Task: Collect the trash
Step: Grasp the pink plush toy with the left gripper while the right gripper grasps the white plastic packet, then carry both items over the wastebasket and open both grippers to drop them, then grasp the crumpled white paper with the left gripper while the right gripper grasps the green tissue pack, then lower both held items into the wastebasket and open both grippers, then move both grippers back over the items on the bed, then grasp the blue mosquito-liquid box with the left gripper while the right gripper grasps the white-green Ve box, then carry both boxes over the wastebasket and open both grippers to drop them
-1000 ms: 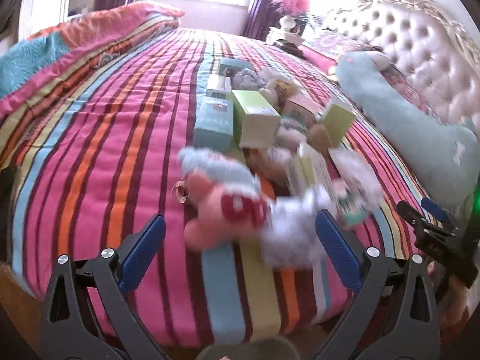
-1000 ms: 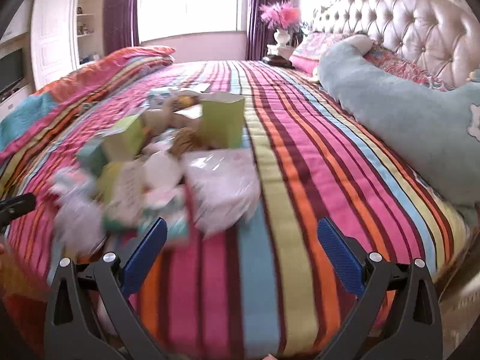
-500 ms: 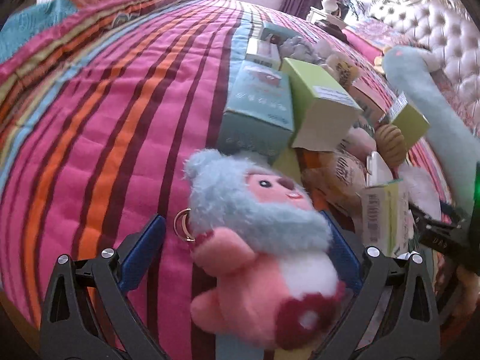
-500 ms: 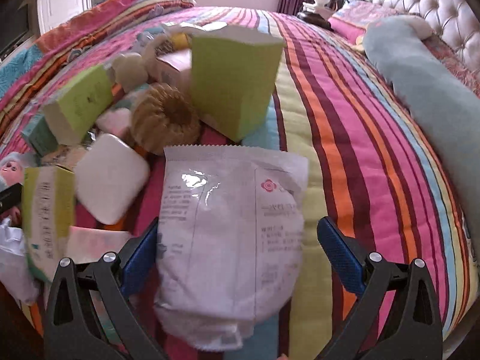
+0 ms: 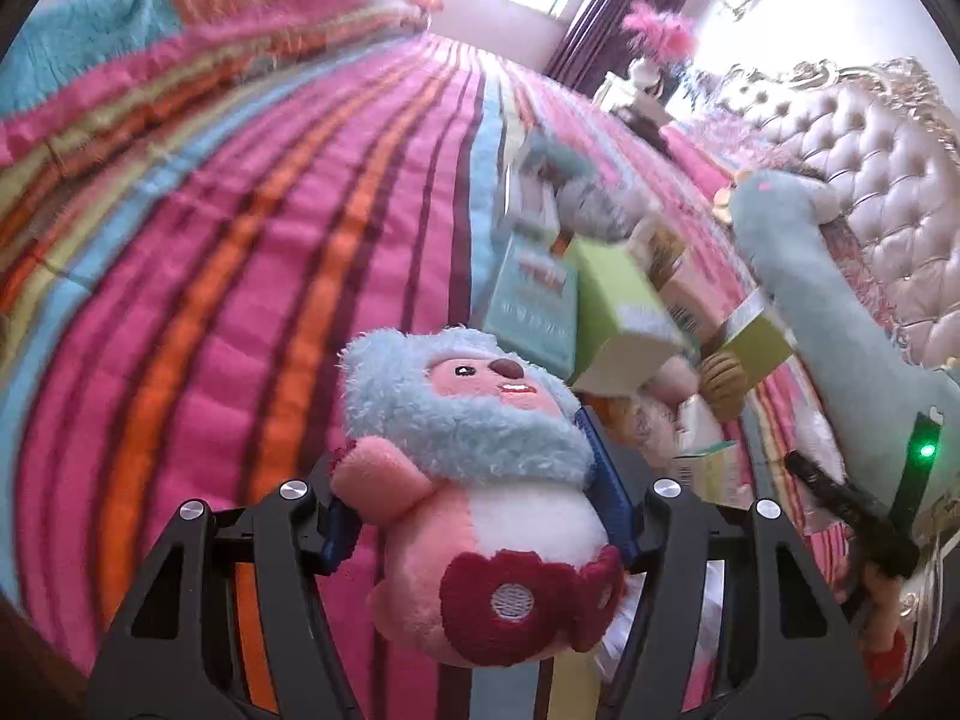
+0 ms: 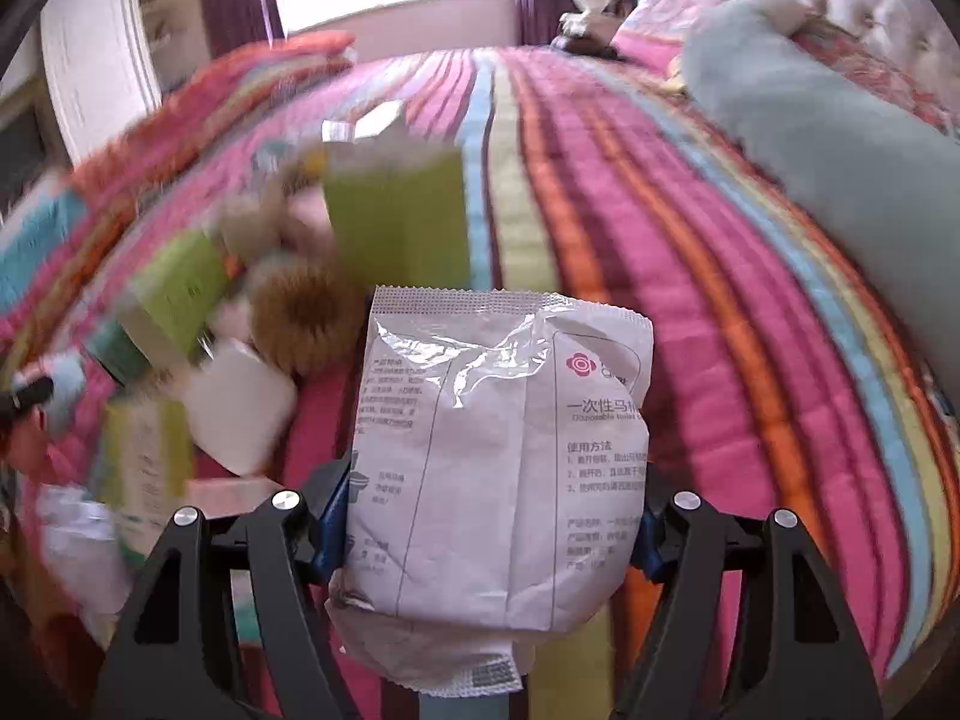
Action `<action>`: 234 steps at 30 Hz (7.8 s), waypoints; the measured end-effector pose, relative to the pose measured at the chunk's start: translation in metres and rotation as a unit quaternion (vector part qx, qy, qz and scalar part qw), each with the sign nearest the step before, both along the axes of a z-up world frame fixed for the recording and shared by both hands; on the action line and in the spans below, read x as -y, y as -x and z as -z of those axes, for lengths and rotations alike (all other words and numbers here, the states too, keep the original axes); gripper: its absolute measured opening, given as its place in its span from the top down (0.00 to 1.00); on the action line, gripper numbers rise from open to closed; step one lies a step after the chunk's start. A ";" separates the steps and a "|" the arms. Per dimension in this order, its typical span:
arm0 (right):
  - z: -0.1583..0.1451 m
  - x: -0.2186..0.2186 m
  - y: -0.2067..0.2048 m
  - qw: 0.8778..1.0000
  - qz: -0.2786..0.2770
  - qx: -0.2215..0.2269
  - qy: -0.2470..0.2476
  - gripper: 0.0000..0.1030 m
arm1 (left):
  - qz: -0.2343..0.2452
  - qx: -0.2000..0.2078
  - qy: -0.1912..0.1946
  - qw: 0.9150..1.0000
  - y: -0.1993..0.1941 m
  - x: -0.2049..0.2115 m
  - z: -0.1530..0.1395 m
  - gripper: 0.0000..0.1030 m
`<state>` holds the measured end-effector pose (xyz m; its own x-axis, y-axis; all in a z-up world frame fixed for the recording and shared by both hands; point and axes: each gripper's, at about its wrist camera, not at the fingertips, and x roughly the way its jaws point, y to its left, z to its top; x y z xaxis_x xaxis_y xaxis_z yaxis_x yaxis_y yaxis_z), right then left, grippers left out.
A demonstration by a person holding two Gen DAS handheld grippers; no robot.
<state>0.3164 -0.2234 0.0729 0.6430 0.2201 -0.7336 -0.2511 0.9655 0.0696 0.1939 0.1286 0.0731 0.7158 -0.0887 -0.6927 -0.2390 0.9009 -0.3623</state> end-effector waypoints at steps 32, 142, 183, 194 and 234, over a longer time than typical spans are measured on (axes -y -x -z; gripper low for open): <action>0.231 -0.061 0.282 0.960 -0.099 -0.260 0.041 0.12 | 0.256 -0.245 -0.058 0.933 0.217 0.163 0.236 0.13; 0.028 -0.079 0.200 0.998 -0.044 0.046 -0.025 0.24 | 0.088 -0.026 -0.141 0.986 0.122 0.058 0.025 0.14; 0.043 -0.066 0.074 0.997 -0.002 -0.014 -0.080 0.39 | 0.063 -0.064 -0.151 0.984 -0.084 0.015 0.045 0.54; 0.009 -0.042 0.166 0.984 -0.095 0.001 -0.148 0.39 | 0.124 0.027 -0.125 0.984 0.059 0.032 -0.007 0.54; 0.199 -0.050 0.291 0.962 -0.108 -0.252 0.013 0.34 | 0.203 -0.266 -0.061 0.941 0.236 0.134 0.218 0.21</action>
<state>0.0256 -0.1738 -0.1256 0.1453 0.2865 -0.9470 -0.3874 0.8972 0.2120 -0.0422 -0.0050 -0.1451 0.1903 -0.1769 -0.9656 0.0157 0.9840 -0.1772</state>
